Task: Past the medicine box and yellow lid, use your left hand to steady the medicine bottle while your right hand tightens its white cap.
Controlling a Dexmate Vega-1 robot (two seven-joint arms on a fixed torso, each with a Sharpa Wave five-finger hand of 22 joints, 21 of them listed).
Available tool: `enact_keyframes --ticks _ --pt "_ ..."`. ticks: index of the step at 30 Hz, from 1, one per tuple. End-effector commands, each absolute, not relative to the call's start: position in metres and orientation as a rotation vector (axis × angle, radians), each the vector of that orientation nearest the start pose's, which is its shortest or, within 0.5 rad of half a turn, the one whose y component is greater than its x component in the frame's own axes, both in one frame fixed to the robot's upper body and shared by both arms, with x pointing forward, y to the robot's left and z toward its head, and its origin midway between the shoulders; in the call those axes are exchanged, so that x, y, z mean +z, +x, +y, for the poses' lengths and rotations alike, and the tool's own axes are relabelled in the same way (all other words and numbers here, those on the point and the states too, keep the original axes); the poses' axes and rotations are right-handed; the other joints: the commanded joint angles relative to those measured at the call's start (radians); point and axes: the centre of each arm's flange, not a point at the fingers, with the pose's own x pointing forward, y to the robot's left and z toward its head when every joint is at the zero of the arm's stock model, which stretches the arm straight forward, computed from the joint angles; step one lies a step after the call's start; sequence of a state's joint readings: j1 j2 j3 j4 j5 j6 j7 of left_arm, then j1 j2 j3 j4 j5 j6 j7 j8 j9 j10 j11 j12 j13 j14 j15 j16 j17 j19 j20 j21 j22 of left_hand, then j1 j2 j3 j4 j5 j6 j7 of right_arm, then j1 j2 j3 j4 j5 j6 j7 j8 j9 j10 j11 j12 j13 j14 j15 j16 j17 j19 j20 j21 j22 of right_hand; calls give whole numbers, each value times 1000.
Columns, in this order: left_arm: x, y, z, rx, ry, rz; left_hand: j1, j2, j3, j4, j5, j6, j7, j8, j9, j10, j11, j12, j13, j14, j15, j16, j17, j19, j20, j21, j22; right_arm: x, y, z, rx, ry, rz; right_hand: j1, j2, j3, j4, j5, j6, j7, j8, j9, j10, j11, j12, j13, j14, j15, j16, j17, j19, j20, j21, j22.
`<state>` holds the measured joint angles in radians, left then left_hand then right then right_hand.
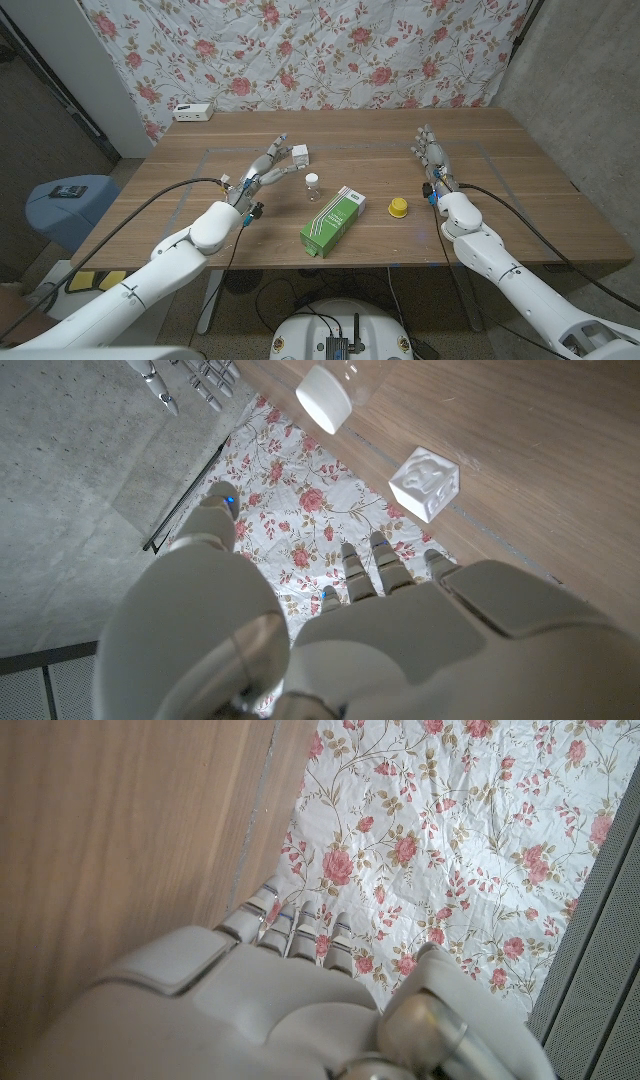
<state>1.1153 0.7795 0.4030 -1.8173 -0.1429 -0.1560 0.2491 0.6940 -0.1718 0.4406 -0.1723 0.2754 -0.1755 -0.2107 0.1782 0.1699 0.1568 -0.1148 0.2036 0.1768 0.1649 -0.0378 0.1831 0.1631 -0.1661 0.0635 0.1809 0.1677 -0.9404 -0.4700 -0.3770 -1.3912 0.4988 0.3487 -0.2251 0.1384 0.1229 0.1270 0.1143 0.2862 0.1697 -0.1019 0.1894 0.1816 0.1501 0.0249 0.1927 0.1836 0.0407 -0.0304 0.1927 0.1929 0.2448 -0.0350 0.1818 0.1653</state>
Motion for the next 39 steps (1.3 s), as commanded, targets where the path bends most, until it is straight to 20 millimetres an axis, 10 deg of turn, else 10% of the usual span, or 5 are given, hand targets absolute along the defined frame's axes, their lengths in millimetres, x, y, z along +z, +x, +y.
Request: enact_keyframes --ticks 1,14,39 --pt "-60 546 235 -82 627 -760 18 3 -17 7 6 -162 8 10 5 32 -1 9 2 28 -65 8 2 15 -15 11 1 -57 624 -271 11 33 -652 -1 -1 8 2 3 11 -1 4 0 10 2 4 4 -6 -6 4 4 -4 -32 5 2" --pt "-83 548 228 6 586 -821 65 20 -74 15 25 -17 42 34 4 201 4 23 0 201 -74 16 0 143 -60 22 0 -56 621 -269 8 25 -651 -3 -1 9 3 2 14 -8 4 0 10 -2 4 4 -5 -3 4 4 -5 -32 5 2" --pt "-105 559 220 -48 577 -736 92 13 -101 21 29 -61 39 5 5 137 8 -19 2 135 -61 -14 1 104 -48 -1 0 -64 618 -266 2 38 -648 -6 -2 10 5 2 16 -11 3 0 10 -1 3 4 -4 1 5 4 -7 -29 5 2"
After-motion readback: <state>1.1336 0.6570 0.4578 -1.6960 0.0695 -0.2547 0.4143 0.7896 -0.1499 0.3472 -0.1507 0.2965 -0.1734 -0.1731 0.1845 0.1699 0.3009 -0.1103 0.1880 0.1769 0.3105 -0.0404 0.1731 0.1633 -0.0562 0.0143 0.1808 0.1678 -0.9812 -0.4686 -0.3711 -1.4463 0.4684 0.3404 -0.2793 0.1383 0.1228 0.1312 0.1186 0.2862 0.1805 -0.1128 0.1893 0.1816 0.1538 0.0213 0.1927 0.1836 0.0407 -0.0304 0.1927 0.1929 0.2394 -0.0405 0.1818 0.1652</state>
